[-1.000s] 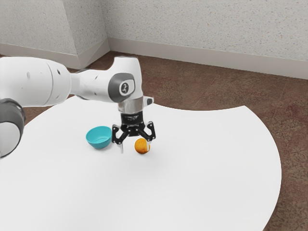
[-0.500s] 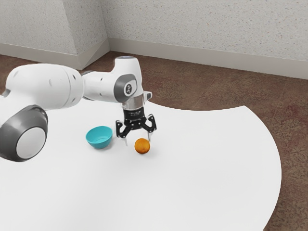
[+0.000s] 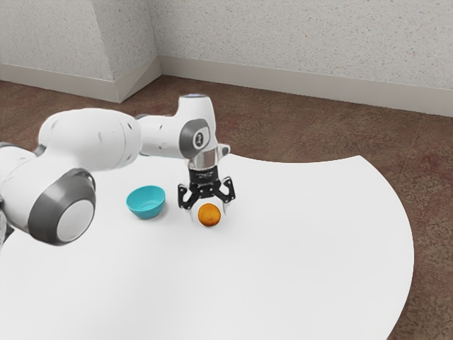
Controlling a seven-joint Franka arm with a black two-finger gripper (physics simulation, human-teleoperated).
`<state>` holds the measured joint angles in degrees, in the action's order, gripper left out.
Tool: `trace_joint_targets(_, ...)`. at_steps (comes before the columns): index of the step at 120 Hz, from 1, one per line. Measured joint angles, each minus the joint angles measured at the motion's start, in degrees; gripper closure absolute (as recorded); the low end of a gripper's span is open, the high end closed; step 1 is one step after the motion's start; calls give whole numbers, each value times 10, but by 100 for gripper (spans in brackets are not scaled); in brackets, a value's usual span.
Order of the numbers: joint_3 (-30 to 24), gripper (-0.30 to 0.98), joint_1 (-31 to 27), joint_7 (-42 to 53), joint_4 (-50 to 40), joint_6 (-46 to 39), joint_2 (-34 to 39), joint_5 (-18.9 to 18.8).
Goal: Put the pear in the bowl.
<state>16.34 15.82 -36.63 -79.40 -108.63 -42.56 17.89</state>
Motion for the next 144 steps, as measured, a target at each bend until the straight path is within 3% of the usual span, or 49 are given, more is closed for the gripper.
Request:
trace_joint_targets(73, 10, 1, -8, 26, 18, 4, -25, 20)
trace_joint_targets(98, 12, 27, -8, 33, 19, 5, -27, 27)
trace_joint_targets(123, 13, 36, -8, 36, 23, 7, -26, 26)
trace_joint_targets(144, 22, 52, -7, 37, 38, 19, -23, 20)
